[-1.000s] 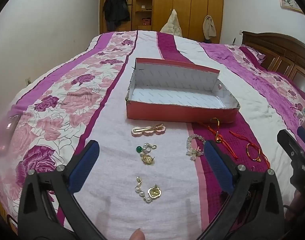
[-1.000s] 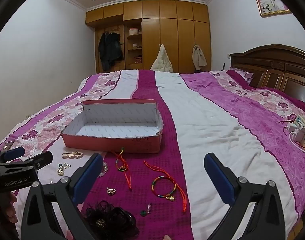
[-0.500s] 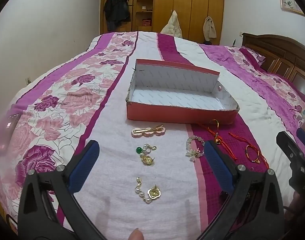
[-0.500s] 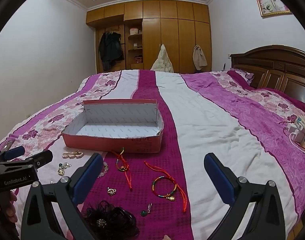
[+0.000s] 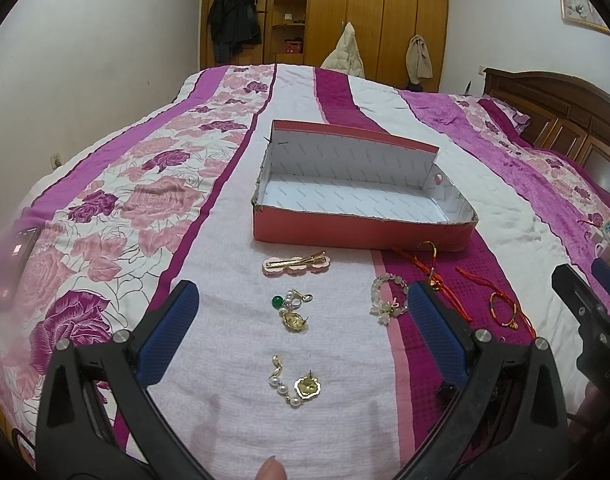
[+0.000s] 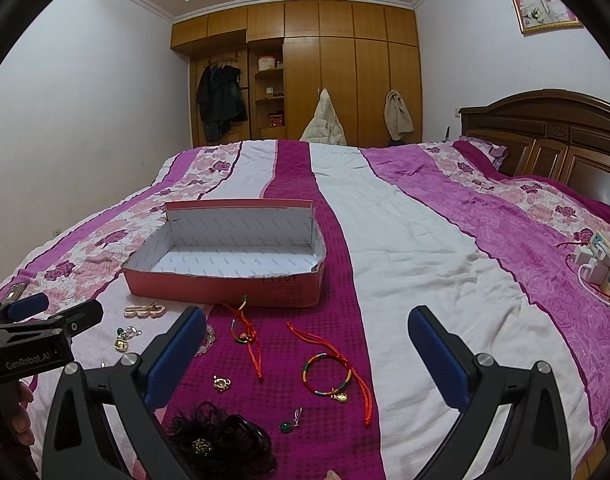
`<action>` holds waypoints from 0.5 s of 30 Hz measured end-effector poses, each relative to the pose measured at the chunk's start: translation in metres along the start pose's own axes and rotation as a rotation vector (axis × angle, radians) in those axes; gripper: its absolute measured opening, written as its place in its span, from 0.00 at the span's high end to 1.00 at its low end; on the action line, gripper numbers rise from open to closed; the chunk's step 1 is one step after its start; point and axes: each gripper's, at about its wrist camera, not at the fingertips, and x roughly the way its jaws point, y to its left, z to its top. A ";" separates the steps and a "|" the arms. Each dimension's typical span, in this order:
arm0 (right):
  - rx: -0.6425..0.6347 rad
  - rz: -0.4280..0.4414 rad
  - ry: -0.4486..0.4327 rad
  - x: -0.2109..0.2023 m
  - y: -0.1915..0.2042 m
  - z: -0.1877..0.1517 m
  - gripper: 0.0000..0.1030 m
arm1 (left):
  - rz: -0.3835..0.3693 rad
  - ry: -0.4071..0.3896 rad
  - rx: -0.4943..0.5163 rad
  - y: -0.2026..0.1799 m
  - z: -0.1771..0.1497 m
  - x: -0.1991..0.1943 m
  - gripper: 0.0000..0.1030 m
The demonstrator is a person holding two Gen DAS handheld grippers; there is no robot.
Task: Organize jewelry
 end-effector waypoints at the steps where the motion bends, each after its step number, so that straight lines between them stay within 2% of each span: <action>1: 0.000 0.000 -0.001 0.000 0.000 0.000 0.00 | 0.000 0.000 0.000 0.000 0.000 0.000 0.05; 15: 0.000 0.000 0.000 0.000 0.000 0.001 0.00 | -0.001 -0.002 -0.001 0.000 0.000 0.000 0.05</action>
